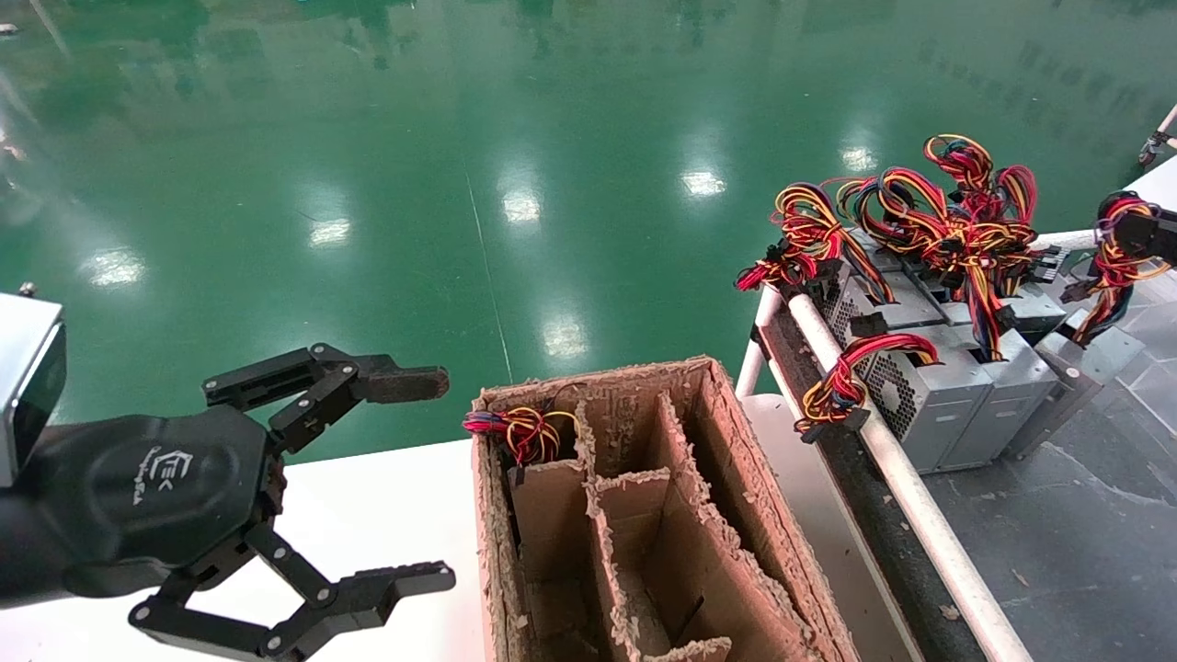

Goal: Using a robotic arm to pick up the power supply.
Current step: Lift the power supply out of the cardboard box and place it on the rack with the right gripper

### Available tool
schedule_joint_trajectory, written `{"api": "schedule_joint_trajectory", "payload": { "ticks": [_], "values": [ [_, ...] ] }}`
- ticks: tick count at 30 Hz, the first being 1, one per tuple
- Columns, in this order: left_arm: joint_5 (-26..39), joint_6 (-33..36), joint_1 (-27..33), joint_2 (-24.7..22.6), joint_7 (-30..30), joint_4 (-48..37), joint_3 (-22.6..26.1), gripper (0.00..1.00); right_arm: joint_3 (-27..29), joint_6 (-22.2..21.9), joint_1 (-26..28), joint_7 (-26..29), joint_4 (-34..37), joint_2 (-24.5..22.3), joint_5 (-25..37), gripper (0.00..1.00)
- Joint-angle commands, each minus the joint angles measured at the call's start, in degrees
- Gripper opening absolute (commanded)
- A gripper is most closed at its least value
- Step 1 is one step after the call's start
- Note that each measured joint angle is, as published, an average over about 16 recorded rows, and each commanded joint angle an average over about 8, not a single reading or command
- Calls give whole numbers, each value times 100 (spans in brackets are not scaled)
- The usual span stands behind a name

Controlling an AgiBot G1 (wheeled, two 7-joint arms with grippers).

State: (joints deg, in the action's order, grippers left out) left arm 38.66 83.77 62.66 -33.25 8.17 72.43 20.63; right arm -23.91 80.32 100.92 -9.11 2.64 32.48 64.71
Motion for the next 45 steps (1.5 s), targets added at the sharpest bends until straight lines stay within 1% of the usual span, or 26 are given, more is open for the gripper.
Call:
{"api": "schedule_joint_trajectory", "payload": {
  "ticks": [1,9,18,31,37,45],
  "values": [
    [0,0,0,0,0,0,0,100,-7,-34,-8,9,-7,-11,9,0],
    [0,0,0,0,0,0,1,100,-44,177,-21,121,-56,-215,63,0],
    [-1,0,0,0,-1,0,1,100,-102,231,58,246,-154,-342,145,0],
    [-1,-1,0,1,-1,0,2,100,-205,639,141,374,-296,-707,291,0],
    [-1,-1,1,1,-1,0,2,100,-232,636,116,413,-282,-687,329,0],
    [-2,-1,1,1,-1,0,3,100,-258,560,169,502,-343,-502,366,0]
  ]
}}
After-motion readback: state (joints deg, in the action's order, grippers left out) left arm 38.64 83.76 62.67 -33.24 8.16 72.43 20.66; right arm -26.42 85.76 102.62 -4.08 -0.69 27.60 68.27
